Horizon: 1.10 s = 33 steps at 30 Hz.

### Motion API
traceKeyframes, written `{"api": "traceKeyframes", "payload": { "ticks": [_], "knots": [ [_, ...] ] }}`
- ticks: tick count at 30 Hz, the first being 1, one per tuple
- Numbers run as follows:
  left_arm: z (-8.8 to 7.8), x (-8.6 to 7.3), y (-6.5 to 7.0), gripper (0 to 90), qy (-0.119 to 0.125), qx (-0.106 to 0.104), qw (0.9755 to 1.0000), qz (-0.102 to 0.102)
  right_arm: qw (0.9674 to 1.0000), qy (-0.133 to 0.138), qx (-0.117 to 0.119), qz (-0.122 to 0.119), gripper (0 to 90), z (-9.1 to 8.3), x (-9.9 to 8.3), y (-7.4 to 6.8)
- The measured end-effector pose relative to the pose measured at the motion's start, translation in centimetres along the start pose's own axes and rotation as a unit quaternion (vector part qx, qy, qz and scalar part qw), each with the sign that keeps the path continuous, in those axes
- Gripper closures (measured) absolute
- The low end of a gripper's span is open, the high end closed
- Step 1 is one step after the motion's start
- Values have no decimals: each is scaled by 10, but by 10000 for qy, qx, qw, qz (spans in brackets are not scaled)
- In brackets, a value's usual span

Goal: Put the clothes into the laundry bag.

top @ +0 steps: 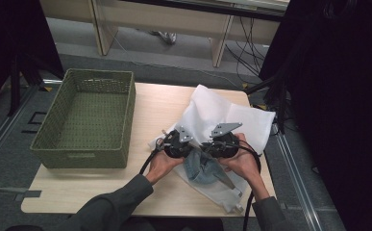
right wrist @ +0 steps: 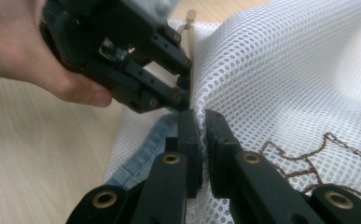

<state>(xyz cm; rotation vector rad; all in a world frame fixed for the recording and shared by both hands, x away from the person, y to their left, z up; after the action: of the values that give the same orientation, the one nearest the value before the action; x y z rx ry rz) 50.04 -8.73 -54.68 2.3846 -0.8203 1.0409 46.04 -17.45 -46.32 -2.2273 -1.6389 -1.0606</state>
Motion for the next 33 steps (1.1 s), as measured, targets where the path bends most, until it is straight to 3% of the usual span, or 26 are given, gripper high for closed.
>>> {"api": "traceKeyframes", "payload": {
  "ticks": [1, 2, 3, 5, 6, 7, 8, 10, 11, 14, 15, 16, 17, 19, 20, 21, 22, 26, 27, 28, 29, 31, 32, 33],
  "knots": [
    [4, -10, -1, 654, -68, -139, 9999, -40, 9998, -39, 172, 11, 866, 6, -4, -4],
    [4, -13, -1, 620, -77, -213, 9997, -82, 9999, -106, 114, -44, 866, 9, -7, -4],
    [2, -14, 0, 568, -69, -279, 9993, -256, 9997, -197, 132, 36, 866, 13, -9, -8],
    [0, -16, 1, 433, -121, -313, 9991, -262, 9991, -354, 222, 20, 866, 18, -14, -13],
    [-5, -19, 0, 433, -267, -343, 9990, -87, 9991, -354, 222, 20, 866, 18, -14, -13],
    [-17, -23, 3, 334, -311, -411, 9986, -82, 9991, -344, 242, 16, 866, 21, -13, -14],
    [-24, -25, 5, 307, -320, -456, 9984, -57, 9993, -323, 209, -21, 866, 21, -13, -12],
    [-30, -28, 5, 243, -315, -427, 9986, -4, 9992, -294, 276, -6, 866, 19, -11, -13],
    [-42, -32, 1, 219, -336, -258, 9991, 95, 9994, -291, 171, -22, 865, 17, -12, -10],
    [-52, -37, -5, 280, -295, -161, 9991, 252, 9994, -277, 195, 26, 865, 18, -12, -12],
    [-51, -38, -6, 323, -271, -230, 9990, 255, 9992, -299, 270, 50, 864, 18, -11, -13],
    [-48, -40, -6, 365, -281, -224, 9992, 162, 9994, -286, 197, 31, 864, 19, -11, -13],
    [-43, -40, -6, 394, -327, -252, 9989, 217, 9995, -298, 134, 49, 864, 19, -11, -13],
    [-32, -40, -3, 528, -295, -313, 9989, 161, 9995, -282, 152, -6, 864, 18, -10, -13],
    [-26, -37, -3, 599, -257, -336, 9988, 235, 9995, -276, 154, 39, 864, 17, -9, -14],
    [-22, -35, -1, 710, -181, -351, 9992, 117, 9995, -291, 119, 38, 864, 16, -10, -13],
    [-17, -31, -1, 752, -162, -338, 9992, 136, 9995, -286, 152, 61, 864, 16, -10, -14],
    [-6, -15, -2, 811, 12, -243, 9997, 49, 9993, -243, 271, 34, 864, 14, -10, -14],
    [-3, -4, -2, 815, 251, -165, 9995, -125, 9995, -202, 232, -30, 864, 14, -9, -13],
    [-3, -4, -2, 817, 251, -165, 9995, -125, 9993, -226, 297, -15, 864, 12, -9, -14],
    [0, 1, 0, 817, 457, -144, 9986, -234, 9993, -206, 287, 79, 864, 14, -8, -14],
    [2, -7, -1, 806, 250, -202, 9995, 18, 9990, -263, 352, 99, 864, 14, -11, -14],
    [2, -7, -1, 794, 250, -202, 9995, 18, 9990, -263, 352, 99, 864, 14, -11, -14],
    [5, -11, -2, 771, 287, -236, 9990, -249, 9987, -353, 351, 87, 864, 19, -16, -15]
  ]
}}
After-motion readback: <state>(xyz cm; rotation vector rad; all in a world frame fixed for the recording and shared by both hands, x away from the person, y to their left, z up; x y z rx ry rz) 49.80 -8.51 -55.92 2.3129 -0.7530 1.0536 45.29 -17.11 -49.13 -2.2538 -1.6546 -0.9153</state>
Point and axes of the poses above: each handheld gripper's, and its own axes: z roughly forward along the jaws, x roughly out of its top, y roughly to its right, the point moved 9 cm from there along z, roughly forward along the jaws, and after that the axes turned 15 degrees about -z, right-handed, at the moved point
